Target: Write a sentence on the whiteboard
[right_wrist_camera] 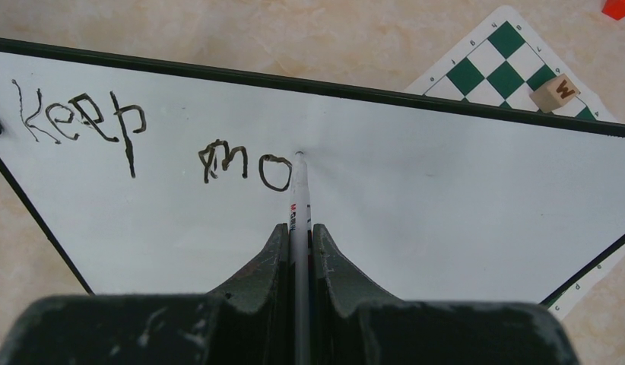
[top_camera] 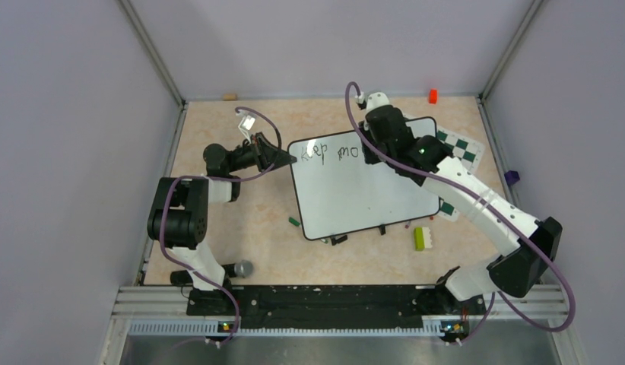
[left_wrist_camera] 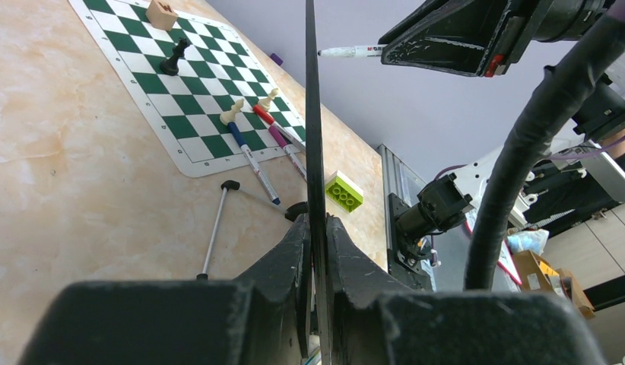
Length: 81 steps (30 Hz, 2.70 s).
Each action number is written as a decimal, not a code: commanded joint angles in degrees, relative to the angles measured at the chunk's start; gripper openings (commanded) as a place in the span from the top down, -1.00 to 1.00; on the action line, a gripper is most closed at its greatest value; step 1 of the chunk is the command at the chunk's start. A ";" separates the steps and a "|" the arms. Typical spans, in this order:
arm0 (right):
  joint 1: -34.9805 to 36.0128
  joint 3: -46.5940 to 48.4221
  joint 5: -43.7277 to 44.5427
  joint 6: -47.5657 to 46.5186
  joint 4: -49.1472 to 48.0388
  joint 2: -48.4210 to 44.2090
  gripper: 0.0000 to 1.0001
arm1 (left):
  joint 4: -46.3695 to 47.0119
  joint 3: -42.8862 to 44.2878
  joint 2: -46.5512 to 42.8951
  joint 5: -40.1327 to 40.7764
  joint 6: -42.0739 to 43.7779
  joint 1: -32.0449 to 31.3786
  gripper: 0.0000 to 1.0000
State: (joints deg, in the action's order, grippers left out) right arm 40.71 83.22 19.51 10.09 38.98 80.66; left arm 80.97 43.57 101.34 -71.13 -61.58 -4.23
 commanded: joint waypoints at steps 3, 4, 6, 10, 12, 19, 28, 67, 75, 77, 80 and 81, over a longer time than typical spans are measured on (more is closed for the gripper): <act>-0.49 -0.69 1.40 -0.15 -1.24 0.77 1.00 | 2.53 -0.48 -2.13 -3.47 2.27 -0.34 0.79; -0.47 -0.92 1.48 -0.10 -1.13 0.71 1.00 | 2.52 -0.50 -2.19 -3.44 2.28 -0.35 0.79; -0.54 -1.35 1.64 0.05 -0.87 0.57 1.00 | 2.52 -0.48 -2.14 -3.45 2.34 -0.34 0.79; -0.50 -2.10 1.62 0.34 -0.25 -0.27 1.00 | 2.51 -0.50 -2.19 -3.48 2.33 -0.34 0.79; -0.53 -2.58 1.54 0.50 0.01 -0.69 1.00 | 2.53 -0.49 -2.19 -3.47 2.34 -0.34 0.79; -0.53 -4.40 1.32 0.63 1.41 -2.11 1.00 | 2.53 -0.50 -2.20 -3.49 2.34 -0.34 0.79; -0.63 -2.32 3.57 0.57 1.35 -0.35 1.00 | 2.52 -0.49 -2.27 -3.48 2.35 -0.34 0.79; -1.95 -2.64 -0.09 0.31 1.10 -10.13 1.00 | 2.26 -0.49 -1.78 -3.40 2.17 0.13 0.79; -1.95 -7.84 -0.87 0.99 -3.24 -16.69 1.00 | 2.26 -0.50 -1.89 -3.27 2.13 0.12 0.79; -1.92 -9.94 -0.60 0.81 -4.54 -18.05 1.00 | 2.26 -0.63 -1.93 -3.27 2.14 0.09 0.79; -1.95 -12.17 -0.22 0.05 -5.87 -19.17 1.00 | 2.18 -0.66 -1.54 -3.47 2.31 0.18 0.78; -1.95 -12.60 0.06 -0.57 -6.01 -19.34 1.00 | 2.23 -0.59 -1.29 -3.46 2.26 0.19 0.78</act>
State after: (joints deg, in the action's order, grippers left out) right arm 39.46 72.16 18.98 10.55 37.52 63.61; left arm 79.99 43.55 101.34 -71.20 -61.49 -4.16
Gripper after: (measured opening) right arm 0.098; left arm 0.134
